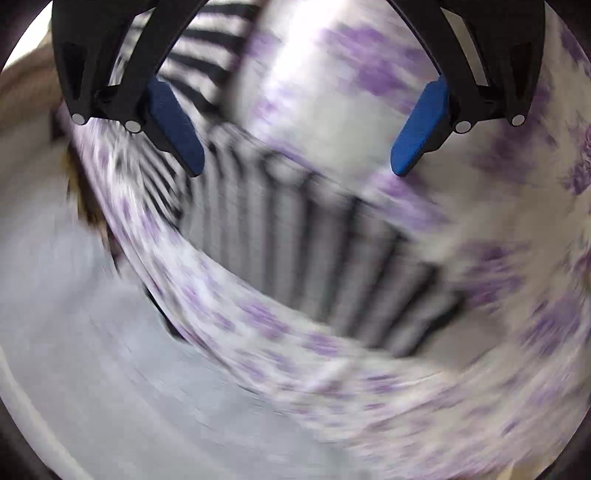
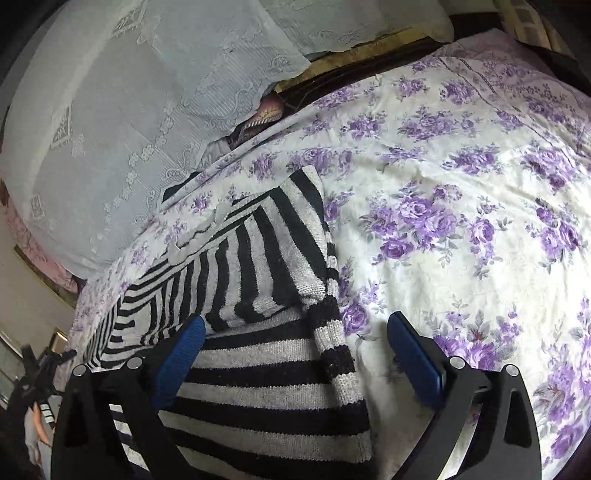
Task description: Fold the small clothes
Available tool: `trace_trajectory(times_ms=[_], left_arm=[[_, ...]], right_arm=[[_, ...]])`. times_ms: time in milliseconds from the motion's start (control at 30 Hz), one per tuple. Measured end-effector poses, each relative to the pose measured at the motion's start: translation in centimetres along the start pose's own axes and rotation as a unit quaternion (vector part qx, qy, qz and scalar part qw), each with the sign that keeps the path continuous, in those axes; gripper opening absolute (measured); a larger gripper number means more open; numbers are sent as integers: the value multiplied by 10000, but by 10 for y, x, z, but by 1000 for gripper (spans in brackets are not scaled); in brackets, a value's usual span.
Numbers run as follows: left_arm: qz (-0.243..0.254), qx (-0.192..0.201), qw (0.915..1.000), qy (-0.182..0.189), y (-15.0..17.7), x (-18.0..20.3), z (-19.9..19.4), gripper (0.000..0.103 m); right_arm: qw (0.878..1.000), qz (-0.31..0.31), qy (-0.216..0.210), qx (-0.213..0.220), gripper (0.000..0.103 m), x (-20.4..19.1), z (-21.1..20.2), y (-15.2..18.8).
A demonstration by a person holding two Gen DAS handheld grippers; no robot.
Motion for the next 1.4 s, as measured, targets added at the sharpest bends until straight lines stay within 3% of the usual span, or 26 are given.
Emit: trace_trajectory(times_ms=[100,233,300,367,400,467,600,733,867,1167,1400], left_arm=[[-751,-15,9959,499,-22,-23,10,98],[-808,81,9956,470,-44,-28,19,93],[-668,191,9973,238,-52,-30,21,68],[-507,271,9983,11,-56,-37,20,26],[-516,286,9982,-100,-57,-42,21,19],[-501,295,9982,114,-58,-39,18,13],[346,552,9979,59,-53,-5,-4,13],[1273,802,9885,-121,-41,41,-19,13],[1779,710,9815,-46,-25,76,-21,13],[2982,440,9535,55,31,160,-13,13],[3444,162,9384,211,73,202,-3,13]], right_arm=[[10000,-31,26,8,99,1,0,0],[9998,-133,151,51,99,-5,-4,-3],[9990,-324,219,233,99,-19,-14,-10],[9985,-400,167,333,99,-42,-20,-20],[9987,-385,116,300,99,-51,-19,-23],[9995,-279,-92,113,99,-79,-8,-28],[9978,-352,-431,-362,99,-133,30,-22],[9934,-552,-567,-836,99,-169,63,-6],[9916,-440,-684,-1004,99,-167,68,2],[9901,-551,-435,-1218,99,-159,74,6],[9894,-541,-584,-1217,99,-155,68,-1]])
Point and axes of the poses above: each gripper's, at about its wrist camera, not at the fingertips, and z roughly the way its jaws point, x to its right, y to its underside, the point moved 6 cm from there along z, roughly the way its jaws point, and after that the axes turned 4 degrees about y, right-handed, at the moved point
